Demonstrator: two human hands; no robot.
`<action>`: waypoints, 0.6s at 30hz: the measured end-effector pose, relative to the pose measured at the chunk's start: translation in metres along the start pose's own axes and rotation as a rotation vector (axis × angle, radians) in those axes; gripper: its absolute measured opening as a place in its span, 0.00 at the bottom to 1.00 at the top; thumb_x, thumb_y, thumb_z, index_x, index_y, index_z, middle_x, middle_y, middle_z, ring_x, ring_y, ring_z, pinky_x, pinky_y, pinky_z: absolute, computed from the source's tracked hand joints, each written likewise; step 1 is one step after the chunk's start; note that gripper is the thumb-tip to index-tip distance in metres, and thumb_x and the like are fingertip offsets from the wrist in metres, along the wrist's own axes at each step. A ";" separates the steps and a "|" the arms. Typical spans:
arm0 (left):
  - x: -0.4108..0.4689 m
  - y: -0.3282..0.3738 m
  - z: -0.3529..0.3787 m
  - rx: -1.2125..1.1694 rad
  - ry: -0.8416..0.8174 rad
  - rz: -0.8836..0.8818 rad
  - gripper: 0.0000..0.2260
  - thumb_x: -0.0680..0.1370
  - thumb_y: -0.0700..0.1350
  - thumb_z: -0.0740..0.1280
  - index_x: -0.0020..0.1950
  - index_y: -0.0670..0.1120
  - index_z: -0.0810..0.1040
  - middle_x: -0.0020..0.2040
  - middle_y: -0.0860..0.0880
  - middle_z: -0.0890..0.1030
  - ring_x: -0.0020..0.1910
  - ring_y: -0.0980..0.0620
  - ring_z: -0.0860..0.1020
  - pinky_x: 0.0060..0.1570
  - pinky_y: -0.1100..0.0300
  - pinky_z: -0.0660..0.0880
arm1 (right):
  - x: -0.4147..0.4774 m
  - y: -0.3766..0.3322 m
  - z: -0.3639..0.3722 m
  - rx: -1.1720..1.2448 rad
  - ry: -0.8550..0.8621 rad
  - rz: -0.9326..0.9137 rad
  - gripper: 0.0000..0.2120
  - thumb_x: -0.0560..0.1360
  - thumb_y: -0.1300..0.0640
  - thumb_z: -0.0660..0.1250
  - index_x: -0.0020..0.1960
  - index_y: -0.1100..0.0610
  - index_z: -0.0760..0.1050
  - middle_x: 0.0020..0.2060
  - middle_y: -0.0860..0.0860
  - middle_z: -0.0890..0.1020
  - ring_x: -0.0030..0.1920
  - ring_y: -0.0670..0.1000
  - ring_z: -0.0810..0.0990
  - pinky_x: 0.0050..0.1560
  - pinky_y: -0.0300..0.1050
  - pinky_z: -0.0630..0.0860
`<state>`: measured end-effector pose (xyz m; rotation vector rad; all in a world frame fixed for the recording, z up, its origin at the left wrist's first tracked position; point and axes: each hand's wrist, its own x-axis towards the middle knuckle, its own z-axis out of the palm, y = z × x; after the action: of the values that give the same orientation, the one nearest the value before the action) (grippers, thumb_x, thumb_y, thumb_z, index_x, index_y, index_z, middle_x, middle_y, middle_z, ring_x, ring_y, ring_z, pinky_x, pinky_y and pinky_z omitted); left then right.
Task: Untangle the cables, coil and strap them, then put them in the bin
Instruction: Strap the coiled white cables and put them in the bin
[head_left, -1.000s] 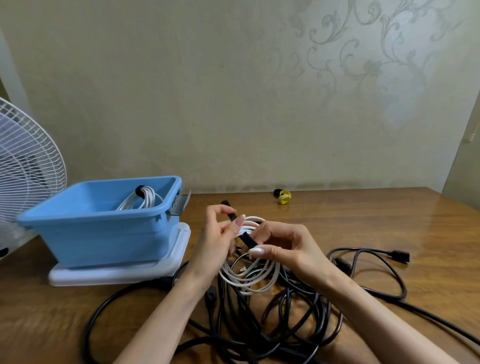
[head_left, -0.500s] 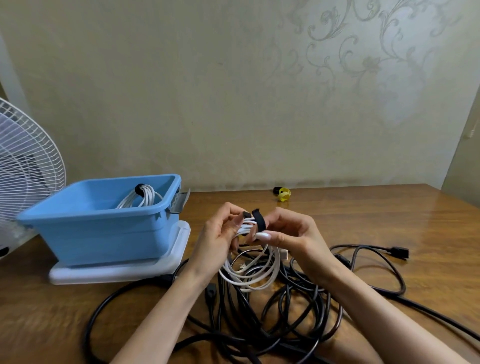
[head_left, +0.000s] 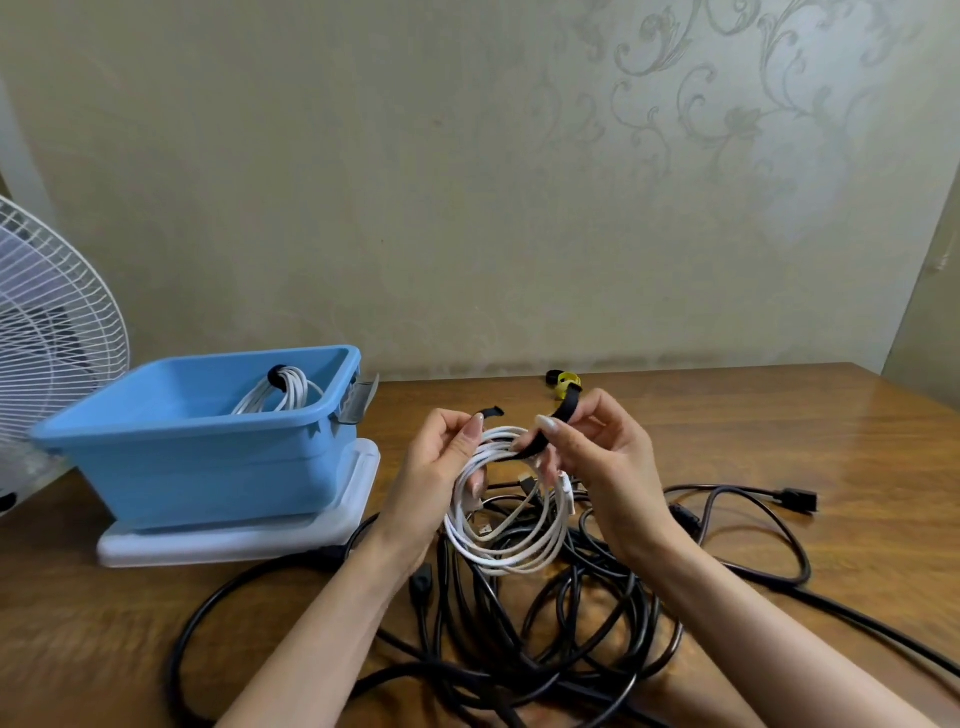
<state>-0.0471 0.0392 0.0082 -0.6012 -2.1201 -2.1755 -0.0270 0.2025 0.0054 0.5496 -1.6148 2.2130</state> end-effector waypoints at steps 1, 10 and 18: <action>0.000 -0.001 0.000 -0.020 0.025 -0.018 0.10 0.79 0.49 0.61 0.50 0.42 0.72 0.34 0.46 0.74 0.30 0.54 0.72 0.31 0.61 0.70 | -0.001 0.000 0.000 -0.020 -0.020 -0.006 0.06 0.73 0.65 0.68 0.44 0.60 0.70 0.38 0.66 0.82 0.28 0.52 0.78 0.34 0.42 0.77; 0.003 -0.007 0.000 -0.171 0.093 -0.128 0.15 0.75 0.53 0.65 0.47 0.42 0.73 0.36 0.45 0.78 0.34 0.47 0.76 0.34 0.55 0.74 | -0.012 -0.008 0.016 -0.021 -0.326 -0.013 0.09 0.71 0.74 0.60 0.40 0.65 0.77 0.45 0.57 0.83 0.35 0.51 0.82 0.34 0.40 0.78; 0.012 -0.006 -0.011 -0.338 0.171 -0.232 0.16 0.78 0.50 0.63 0.37 0.40 0.75 0.34 0.43 0.71 0.31 0.48 0.71 0.32 0.59 0.70 | -0.015 -0.009 0.021 -0.229 -0.414 0.015 0.12 0.69 0.74 0.69 0.49 0.63 0.79 0.50 0.59 0.83 0.53 0.57 0.83 0.57 0.51 0.79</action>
<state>-0.0627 0.0318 0.0064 -0.1753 -1.8309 -2.6290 -0.0076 0.1845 0.0107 0.9774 -2.0447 1.9750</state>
